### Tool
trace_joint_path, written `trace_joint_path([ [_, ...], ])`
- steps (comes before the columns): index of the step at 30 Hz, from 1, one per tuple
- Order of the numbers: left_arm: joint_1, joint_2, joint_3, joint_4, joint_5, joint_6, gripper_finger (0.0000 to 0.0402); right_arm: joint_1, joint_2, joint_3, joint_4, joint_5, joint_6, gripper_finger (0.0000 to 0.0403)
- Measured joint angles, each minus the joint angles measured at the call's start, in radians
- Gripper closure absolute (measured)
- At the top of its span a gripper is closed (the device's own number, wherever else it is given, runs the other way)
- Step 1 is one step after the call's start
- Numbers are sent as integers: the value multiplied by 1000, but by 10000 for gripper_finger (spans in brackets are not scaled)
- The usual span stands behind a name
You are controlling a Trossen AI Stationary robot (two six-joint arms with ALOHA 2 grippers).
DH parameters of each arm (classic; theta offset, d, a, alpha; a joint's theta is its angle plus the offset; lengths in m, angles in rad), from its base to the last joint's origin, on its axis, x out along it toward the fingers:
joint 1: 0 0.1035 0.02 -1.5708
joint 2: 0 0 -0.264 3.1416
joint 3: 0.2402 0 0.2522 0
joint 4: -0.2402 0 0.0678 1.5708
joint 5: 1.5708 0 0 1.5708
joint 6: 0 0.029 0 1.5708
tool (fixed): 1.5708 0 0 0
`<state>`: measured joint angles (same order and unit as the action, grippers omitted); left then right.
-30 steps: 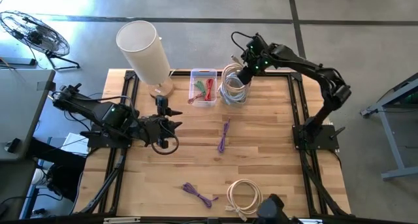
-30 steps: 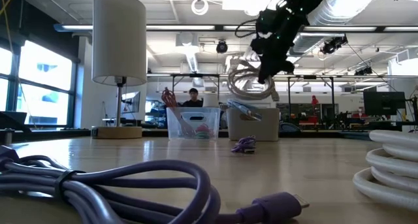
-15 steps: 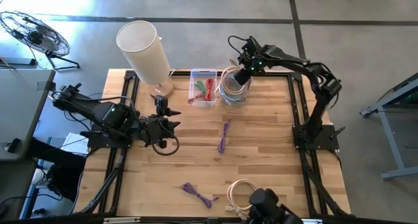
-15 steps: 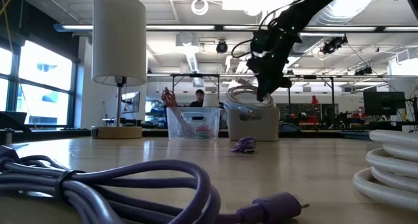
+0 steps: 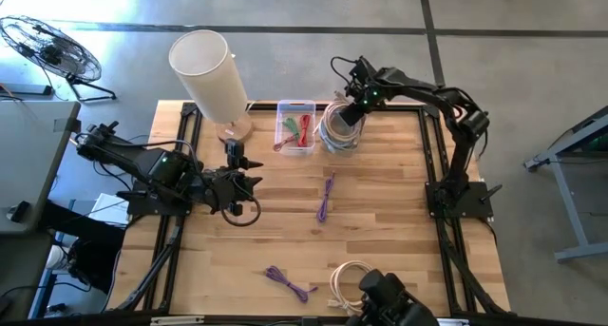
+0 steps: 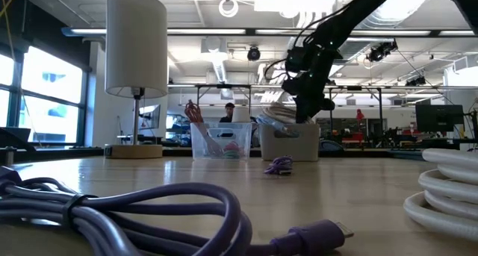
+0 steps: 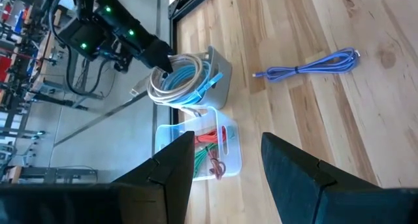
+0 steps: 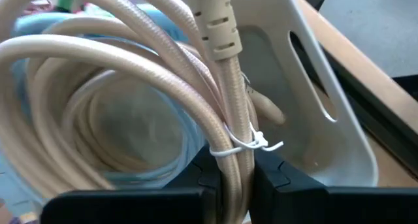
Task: Pick & Place USB Port
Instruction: Put the left light brown usb cable into the white bin, then put the top violet charger cable into the transparent bin
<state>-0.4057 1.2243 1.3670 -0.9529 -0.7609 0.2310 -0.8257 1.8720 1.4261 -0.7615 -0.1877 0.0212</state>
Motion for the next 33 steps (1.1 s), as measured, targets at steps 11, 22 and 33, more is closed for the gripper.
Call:
trace_joint_path([
  [11, 0, 0, 0, 1, 1, -5, 229, 0, 38, 0, -5, 20, -3, 376],
  [22, 0, 0, 0, 1, 3, -5, 229, 0, 40, -2, -8, 63, 8, 330],
  [33, 0, 0, 0, 1, 8, -5, 229, 31, 41, -3, -3, 75, 4, 174],
])
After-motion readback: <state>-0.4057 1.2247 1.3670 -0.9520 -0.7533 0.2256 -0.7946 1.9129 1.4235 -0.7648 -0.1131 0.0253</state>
